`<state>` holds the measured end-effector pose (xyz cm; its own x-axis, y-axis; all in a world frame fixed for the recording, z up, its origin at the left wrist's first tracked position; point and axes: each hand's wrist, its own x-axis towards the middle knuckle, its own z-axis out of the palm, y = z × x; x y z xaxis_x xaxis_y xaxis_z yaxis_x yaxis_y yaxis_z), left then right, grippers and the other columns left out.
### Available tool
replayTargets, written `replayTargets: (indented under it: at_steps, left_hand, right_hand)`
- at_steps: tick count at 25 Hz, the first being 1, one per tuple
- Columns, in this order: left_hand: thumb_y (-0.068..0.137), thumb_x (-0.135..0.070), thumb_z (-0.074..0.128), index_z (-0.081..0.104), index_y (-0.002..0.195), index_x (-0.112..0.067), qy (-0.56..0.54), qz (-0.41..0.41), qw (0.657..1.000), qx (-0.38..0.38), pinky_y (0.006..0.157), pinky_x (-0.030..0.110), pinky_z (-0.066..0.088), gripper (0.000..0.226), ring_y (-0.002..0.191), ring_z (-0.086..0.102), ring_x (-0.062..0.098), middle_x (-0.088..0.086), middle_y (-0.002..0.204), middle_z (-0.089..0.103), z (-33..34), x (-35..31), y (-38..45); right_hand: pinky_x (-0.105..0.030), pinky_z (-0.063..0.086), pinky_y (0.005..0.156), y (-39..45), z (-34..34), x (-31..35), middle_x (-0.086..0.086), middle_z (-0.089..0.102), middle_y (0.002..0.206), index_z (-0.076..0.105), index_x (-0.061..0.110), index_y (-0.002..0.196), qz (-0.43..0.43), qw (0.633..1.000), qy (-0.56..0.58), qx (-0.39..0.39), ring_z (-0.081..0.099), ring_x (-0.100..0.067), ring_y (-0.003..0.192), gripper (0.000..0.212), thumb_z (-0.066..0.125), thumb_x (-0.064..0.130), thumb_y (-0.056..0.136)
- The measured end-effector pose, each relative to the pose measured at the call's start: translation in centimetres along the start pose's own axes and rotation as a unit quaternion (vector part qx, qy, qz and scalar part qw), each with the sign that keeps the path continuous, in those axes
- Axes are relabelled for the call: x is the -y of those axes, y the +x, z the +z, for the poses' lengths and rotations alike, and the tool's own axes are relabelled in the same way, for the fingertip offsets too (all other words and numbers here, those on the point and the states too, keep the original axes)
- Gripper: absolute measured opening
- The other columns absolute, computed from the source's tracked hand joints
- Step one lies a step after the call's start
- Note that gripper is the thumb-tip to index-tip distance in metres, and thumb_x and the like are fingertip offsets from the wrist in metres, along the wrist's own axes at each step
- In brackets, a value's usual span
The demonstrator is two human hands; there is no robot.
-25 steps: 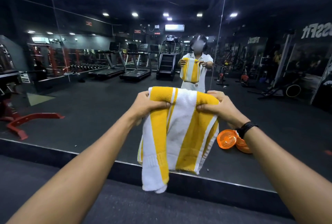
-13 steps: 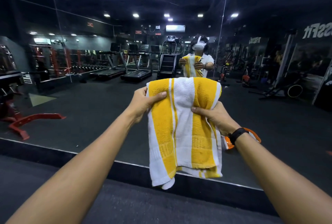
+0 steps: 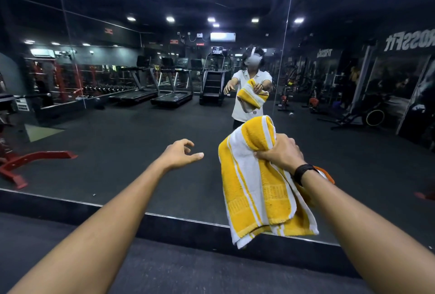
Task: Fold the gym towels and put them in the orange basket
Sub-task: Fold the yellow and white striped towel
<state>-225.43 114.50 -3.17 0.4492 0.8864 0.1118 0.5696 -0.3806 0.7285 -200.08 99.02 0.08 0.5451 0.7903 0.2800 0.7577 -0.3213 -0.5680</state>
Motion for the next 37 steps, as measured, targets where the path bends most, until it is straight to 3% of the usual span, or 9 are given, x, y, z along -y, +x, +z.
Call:
replayTargets:
  at_steps: [7,10,14,18,22,25,32,37]
  left_hand:
    - [0.075,-0.05,0.075,0.054,0.126,-0.021,0.017,0.058,0.996,0.065,0.09,0.028,0.046,0.062,0.111,0.056,0.014,0.0,0.119,0.058,3.2,-2.6,1.1]
    - [0.074,-0.05,0.077,0.054,0.127,-0.02,0.027,0.095,0.988,0.118,0.087,0.026,0.045,0.065,0.107,0.058,0.015,0.0,0.118,0.058,8.1,-5.4,1.2]
    - [0.072,-0.048,0.078,0.056,0.125,-0.02,0.03,0.167,0.964,0.203,0.095,0.031,0.048,0.064,0.106,0.06,0.016,0.002,0.118,0.061,17.1,-11.3,-1.6]
    - [0.078,-0.042,0.076,0.054,0.128,-0.014,0.035,0.255,0.919,0.299,0.092,0.024,0.043,0.061,0.113,0.057,0.017,0.002,0.12,0.059,27.0,-18.8,-7.7]
    - [0.077,-0.048,0.075,0.051,0.131,-0.016,0.039,0.31,0.872,0.376,0.099,0.032,0.045,0.067,0.117,0.055,0.019,0.007,0.128,0.058,37.0,-25.1,-15.7]
    - [0.078,-0.046,0.074,0.051,0.133,-0.016,0.042,0.342,0.83,0.438,0.1,0.028,0.041,0.067,0.12,0.055,0.019,0.007,0.131,0.058,43.7,-29.1,-23.1]
    - [0.078,-0.043,0.075,0.052,0.131,-0.013,0.059,0.374,0.774,0.507,0.1,0.033,0.045,0.065,0.114,0.058,0.024,0.01,0.129,0.058,54.5,-33.9,-34.1]
    - [0.081,-0.041,0.073,0.049,0.134,-0.009,0.086,0.383,0.747,0.537,0.098,0.034,0.044,0.067,0.116,0.057,0.027,0.014,0.132,0.056,60.7,-35.3,-37.1]
  right_hand:
    - [-0.038,0.05,0.079,-2.0,-1.8,-3.6,-0.01,0.064,0.109,0.059,0.016,0.105,0.091,0.995,-0.003,-0.037,0.06,-0.033,0.1,0.051,0.079,0.048,0.071]
    - [-0.039,0.049,0.078,-4.9,-4.1,-7.5,-0.01,0.064,0.109,0.059,0.017,0.106,0.149,0.986,-0.001,-0.073,0.06,-0.033,0.101,0.051,0.079,0.048,0.07]
    - [-0.035,0.043,0.074,-11.5,-9.0,-14.4,-0.011,0.064,0.112,0.059,0.016,0.104,0.236,0.964,-0.019,-0.122,0.06,-0.036,0.104,0.049,0.079,0.046,0.071]
    - [-0.037,0.043,0.078,-20.6,-15.2,-22.1,-0.014,0.063,0.116,0.059,0.016,0.105,0.329,0.926,-0.054,-0.175,0.058,-0.038,0.107,0.05,0.079,0.045,0.07]
    - [-0.038,0.045,0.08,-31.5,-21.3,-28.9,-0.015,0.064,0.117,0.061,0.017,0.11,0.421,0.875,-0.078,-0.225,0.059,-0.038,0.108,0.055,0.078,0.047,0.068]
    - [-0.038,0.046,0.082,-40.1,-25.0,-33.4,-0.015,0.063,0.118,0.061,0.016,0.114,0.494,0.828,-0.098,-0.246,0.058,-0.038,0.109,0.059,0.078,0.048,0.067]
    - [-0.039,0.045,0.083,-54.0,-29.2,-40.3,-0.016,0.061,0.119,0.059,0.015,0.114,0.588,0.756,-0.119,-0.261,0.057,-0.04,0.11,0.056,0.077,0.045,0.071]
    - [-0.036,0.043,0.08,-58.2,-30.1,-44.9,-0.016,0.061,0.12,0.059,0.015,0.116,0.631,0.725,-0.115,-0.253,0.057,-0.039,0.11,0.055,0.077,0.045,0.073]
